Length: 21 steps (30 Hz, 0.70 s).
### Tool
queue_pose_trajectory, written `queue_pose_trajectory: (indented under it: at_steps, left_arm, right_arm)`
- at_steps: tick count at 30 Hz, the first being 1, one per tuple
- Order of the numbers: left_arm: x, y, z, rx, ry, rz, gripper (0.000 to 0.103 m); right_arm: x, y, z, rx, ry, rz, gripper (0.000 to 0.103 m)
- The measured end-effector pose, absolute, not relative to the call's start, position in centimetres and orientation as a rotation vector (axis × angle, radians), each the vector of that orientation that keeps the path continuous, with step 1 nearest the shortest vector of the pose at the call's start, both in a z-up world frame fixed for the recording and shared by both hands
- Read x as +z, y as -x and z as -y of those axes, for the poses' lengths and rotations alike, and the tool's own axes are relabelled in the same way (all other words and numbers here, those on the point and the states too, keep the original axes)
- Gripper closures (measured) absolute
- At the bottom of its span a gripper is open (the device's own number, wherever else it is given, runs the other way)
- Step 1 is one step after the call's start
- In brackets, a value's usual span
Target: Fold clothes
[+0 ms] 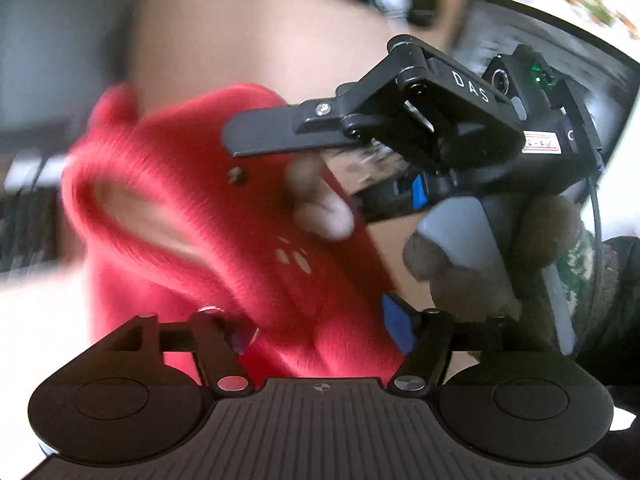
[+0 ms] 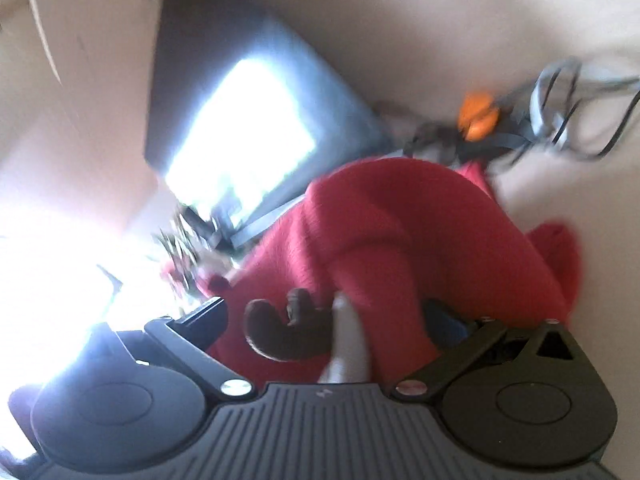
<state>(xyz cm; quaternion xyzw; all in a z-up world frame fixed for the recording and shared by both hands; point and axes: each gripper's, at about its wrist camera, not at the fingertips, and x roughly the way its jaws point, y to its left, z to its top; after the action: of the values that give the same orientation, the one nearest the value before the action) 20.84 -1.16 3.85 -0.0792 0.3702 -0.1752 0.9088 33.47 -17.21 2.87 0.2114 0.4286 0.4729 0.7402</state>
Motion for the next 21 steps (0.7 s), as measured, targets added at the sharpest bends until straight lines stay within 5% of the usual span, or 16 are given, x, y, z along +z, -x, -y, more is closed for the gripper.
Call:
queue_pose_trajectory:
  at_steps: [4, 11, 21]
  left_arm:
    - [2.9, -17.4, -2.5, -0.274, 0.199, -0.771, 0.011]
    - [5.2, -14.9, -9.1, -0.174, 0.335, -0.668, 0.009]
    - [2.1, -24.8, -10.8, -0.141, 0.391, -0.728, 0.008]
  right_arm:
    - [1.3, -32.7, 13.2, 0.952, -0.241, -0.951, 0.0]
    - [0.9, -31.6, 11.3, 0.912, -0.097, -0.899, 0.0]
    - [3.8, -28.9, 15.4, 0.811, -0.063, -0.808, 0.0]
